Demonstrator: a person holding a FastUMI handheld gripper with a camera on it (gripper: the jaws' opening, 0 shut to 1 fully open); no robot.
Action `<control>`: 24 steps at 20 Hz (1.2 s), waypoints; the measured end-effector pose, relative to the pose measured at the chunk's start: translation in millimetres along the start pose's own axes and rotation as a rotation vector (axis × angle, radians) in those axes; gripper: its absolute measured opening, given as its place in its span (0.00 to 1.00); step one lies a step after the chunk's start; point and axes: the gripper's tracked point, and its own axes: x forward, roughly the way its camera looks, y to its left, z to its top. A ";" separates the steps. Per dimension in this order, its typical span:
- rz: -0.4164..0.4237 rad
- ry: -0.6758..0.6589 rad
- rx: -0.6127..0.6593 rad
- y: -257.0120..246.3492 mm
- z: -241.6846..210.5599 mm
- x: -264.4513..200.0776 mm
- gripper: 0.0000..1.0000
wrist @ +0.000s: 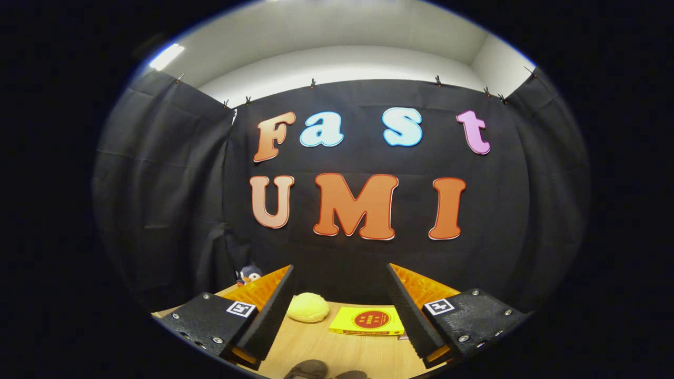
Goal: Open the storage box then place both shoes into the box .Put the left shoe in first, then the right shoe, with the right side of both shoes facing outward in a uniform manner.
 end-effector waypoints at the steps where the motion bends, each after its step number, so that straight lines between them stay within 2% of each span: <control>1: 0.017 0.009 0.017 1.5 -1.4 0.7 1.00; 5: 0.123 0.065 0.088 19.8 -15.9 3.6 1.00; 9: 0.237 0.191 0.169 50.5 -51.7 7.4 1.00; 13: 0.337 0.254 0.245 84.8 -77.7 16.8 0.99; 24: 0.553 0.634 0.490 182.7 -183.9 11.2 0.97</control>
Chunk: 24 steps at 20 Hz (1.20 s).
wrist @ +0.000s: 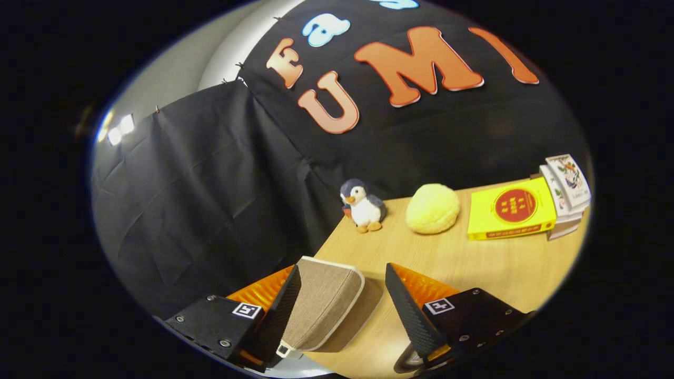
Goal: Open the storage box then place both shoes into the box .Put the left shoe in first, then the right shoe, with the right side of both shoes facing outward in a uniform manner.
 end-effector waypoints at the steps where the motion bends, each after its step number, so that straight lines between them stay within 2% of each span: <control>1: 0.022 0.036 0.030 3.0 -11.3 6.4 0.96; 7: 0.138 0.175 0.194 14.3 -62.7 43.0 0.96; 19: 0.174 0.426 0.338 12.7 -154.8 89.5 0.96; 24: 0.262 0.453 0.398 30.9 -162.1 86.9 0.95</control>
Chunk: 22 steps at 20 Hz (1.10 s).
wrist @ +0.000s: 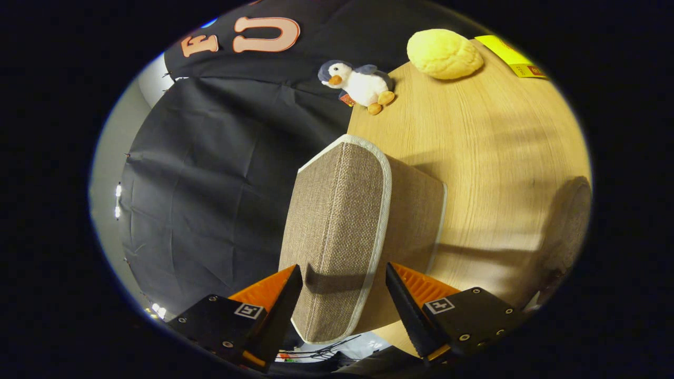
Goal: Open the storage box then place both shoes into the box .Put the left shoe in first, then the right shoe, with the right side of both shoes facing outward in a uniform manner.
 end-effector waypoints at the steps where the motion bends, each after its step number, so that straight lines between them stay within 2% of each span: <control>1: -0.001 -0.004 -0.008 -1.0 0.6 0.7 0.91; 5: 0.012 -0.010 0.010 1.4 2.1 -4.8 0.75; 6: 0.015 -0.011 0.014 0.1 1.9 -9.3 0.73; 10: 0.035 -0.031 0.002 0.4 2.5 -28.8 0.55; 13: 0.134 -0.084 0.028 24.6 14.9 -38.6 0.41; 15: 0.161 -0.090 0.034 31.3 16.4 -36.2 0.34; 17: 0.211 -0.098 0.067 45.5 17.4 -28.6 0.30; 19: 0.303 -0.151 0.121 73.3 31.3 -33.4 0.27; 22: 0.363 -0.201 0.154 99.1 44.8 -31.3 0.17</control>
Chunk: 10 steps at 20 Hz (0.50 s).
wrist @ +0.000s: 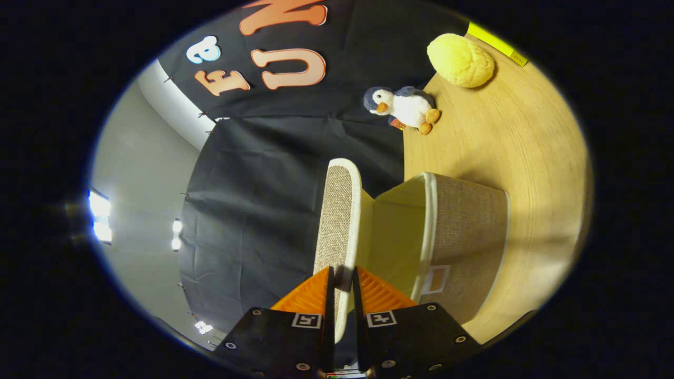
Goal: Open the storage box then place both shoes into the box .Put the left shoe in first, then the right shoe, with the right side of both shoes facing outward in a uniform manner.
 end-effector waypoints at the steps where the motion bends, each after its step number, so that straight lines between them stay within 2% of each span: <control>1: 0.013 -0.006 -0.003 8.5 2.6 3.9 0.12; 3: 0.019 -0.016 -0.044 23.6 4.8 12.9 0.08; 10: -0.003 0.005 -0.219 79.7 -5.7 52.3 0.08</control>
